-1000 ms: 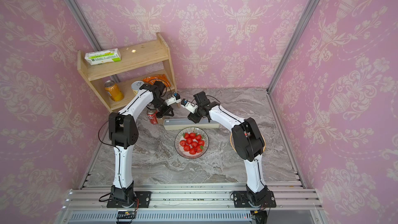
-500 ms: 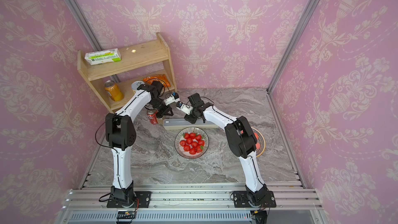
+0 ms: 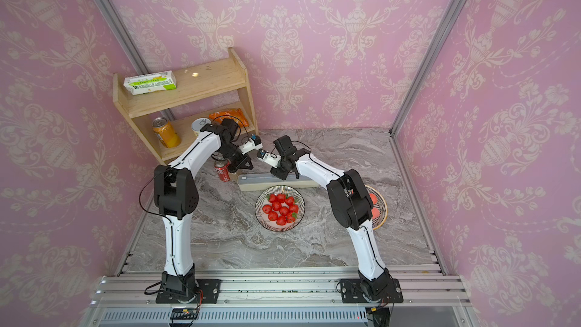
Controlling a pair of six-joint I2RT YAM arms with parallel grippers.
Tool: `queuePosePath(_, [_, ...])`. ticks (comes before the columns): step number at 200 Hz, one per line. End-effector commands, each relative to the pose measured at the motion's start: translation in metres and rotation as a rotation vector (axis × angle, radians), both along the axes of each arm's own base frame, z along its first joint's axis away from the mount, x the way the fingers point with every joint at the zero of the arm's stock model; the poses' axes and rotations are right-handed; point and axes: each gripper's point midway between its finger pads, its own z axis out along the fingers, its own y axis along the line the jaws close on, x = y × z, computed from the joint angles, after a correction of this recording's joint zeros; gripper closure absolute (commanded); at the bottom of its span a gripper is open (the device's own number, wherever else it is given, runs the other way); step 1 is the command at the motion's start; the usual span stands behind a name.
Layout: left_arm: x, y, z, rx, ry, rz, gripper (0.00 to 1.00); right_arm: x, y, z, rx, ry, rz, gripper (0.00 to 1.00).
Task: Wrap the plate with plastic wrap
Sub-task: Pull the plastic wrap from the plastic wrap cutting box.
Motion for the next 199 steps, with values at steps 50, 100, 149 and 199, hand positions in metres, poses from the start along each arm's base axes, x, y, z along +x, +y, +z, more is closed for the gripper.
queuePosePath(50, [0.001, 0.005, 0.027, -0.04, -0.064, 0.023, 1.0, -0.014, -0.026, -0.035, -0.2, 0.064, 0.05, 0.61])
queuePosePath(100, [0.0, 0.007, 0.026, -0.038, -0.063, 0.025, 1.0, -0.01, -0.052, -0.039, -0.273, 0.062, 0.011, 0.61])
queuePosePath(149, [0.0, 0.007, 0.025, -0.041, -0.06, 0.028, 1.0, -0.007, -0.082, -0.038, -0.33, 0.06, -0.03, 0.62])
queuePosePath(199, [0.0, 0.005, 0.026, -0.049, -0.064, 0.029, 1.0, -0.01, -0.107, -0.035, -0.338, 0.072, -0.062, 0.62])
